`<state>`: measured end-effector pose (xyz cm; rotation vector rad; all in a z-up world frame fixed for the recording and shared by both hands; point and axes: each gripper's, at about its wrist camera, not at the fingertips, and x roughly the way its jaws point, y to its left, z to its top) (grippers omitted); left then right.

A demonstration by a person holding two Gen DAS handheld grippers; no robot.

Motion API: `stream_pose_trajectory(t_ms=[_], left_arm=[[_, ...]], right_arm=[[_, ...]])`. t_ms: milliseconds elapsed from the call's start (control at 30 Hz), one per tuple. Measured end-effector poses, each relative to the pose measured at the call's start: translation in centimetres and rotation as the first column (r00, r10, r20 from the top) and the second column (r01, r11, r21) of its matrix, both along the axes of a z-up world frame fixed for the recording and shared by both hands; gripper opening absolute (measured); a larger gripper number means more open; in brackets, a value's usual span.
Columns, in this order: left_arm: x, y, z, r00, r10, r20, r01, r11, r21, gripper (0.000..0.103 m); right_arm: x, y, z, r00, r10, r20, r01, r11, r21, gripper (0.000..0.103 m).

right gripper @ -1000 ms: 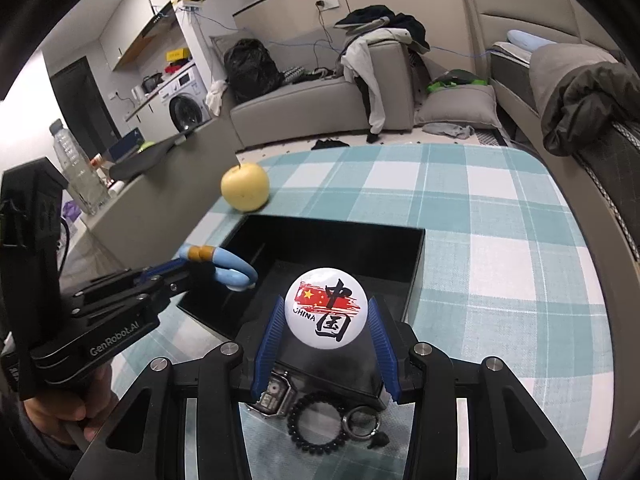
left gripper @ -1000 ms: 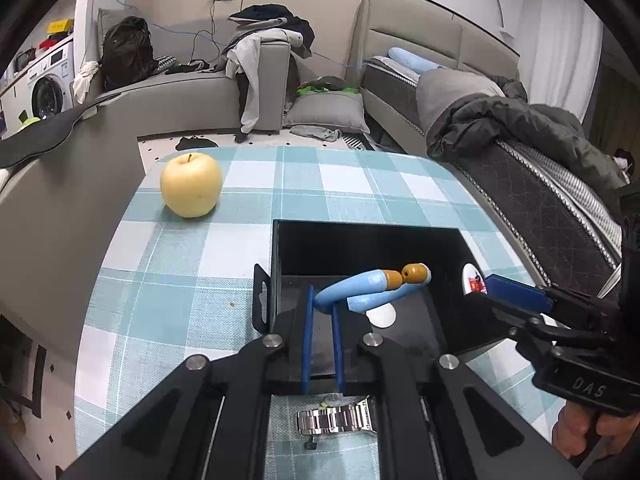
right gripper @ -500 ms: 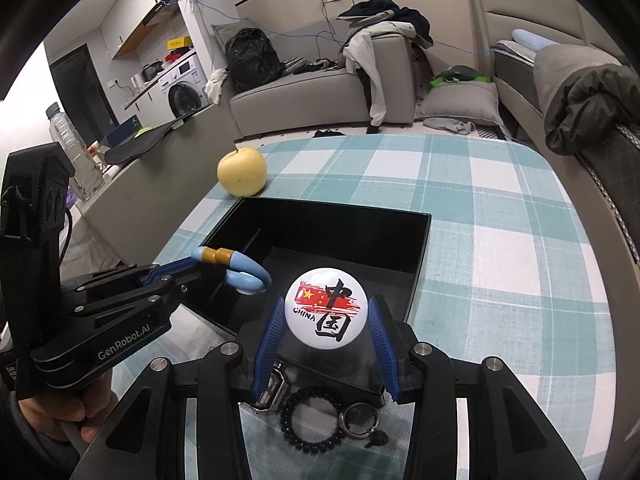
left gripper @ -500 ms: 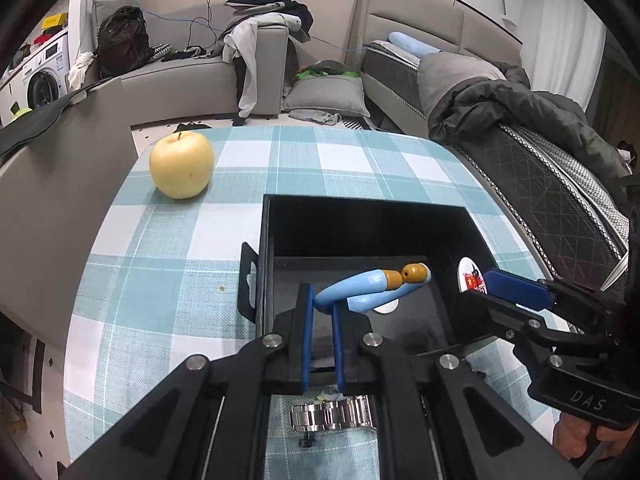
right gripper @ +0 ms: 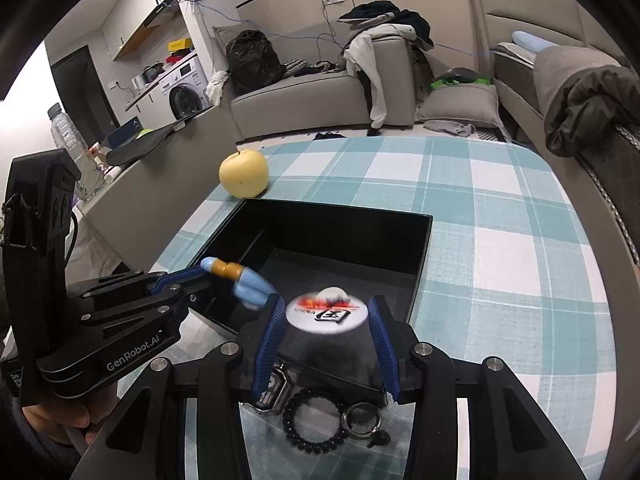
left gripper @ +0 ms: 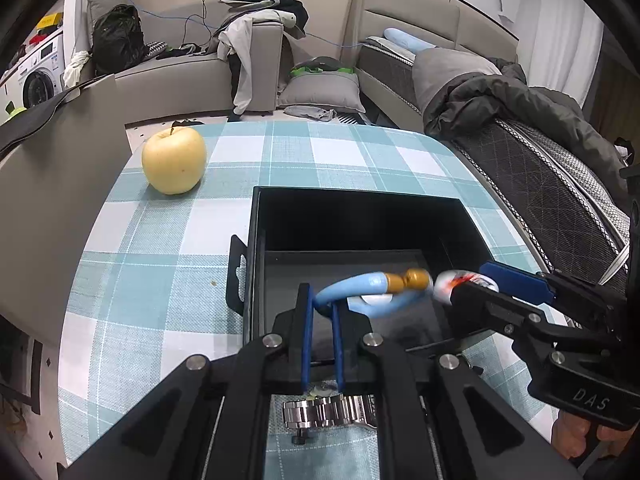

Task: Organize jewelry
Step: 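Open both tools to drop the bangle and badge into the box, then move the right tool to the black bead bracelet and close on it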

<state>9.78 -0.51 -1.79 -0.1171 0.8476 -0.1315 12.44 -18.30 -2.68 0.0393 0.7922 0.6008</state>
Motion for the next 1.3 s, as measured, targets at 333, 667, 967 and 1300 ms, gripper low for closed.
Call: stream_pose_trajectory(t_ms=[333, 667, 967, 1300], left_arm=[[-0.5, -0.3, 0.3, 1.000, -0.023, -0.009, 0.023, 1.000, 0.005, 0.020], [-3.1, -0.3, 1.6, 0.998, -0.008, 0.061, 0.008, 1.000, -0.007, 0.091], [-5.0, 0.4, 0.8, 0.998, 0.024, 0.061, -0.027, 0.999, 0.048, 0.102], [-4.7, 0.2, -2.4, 0.995, 0.025, -0.100, -0.019, 0.998, 0.055, 0.102]], right_arm=[[-0.5, -1.4, 1.8, 0.998, -0.045, 0.054, 0.043, 0.998, 0.050, 0.075], [-1.8, -3.6, 2.1, 0.995, -0.082, 0.050, 0.081, 0.997, 0.018, 0.096], [-3.0, -4.2, -0.1, 0.997, -0.081, 0.010, 0.082, 0.993, -0.089, 0.103], [-3.6, -3.4, -4.0, 0.990, -0.015, -0.138, -0.007, 0.988, -0.152, 0.085]])
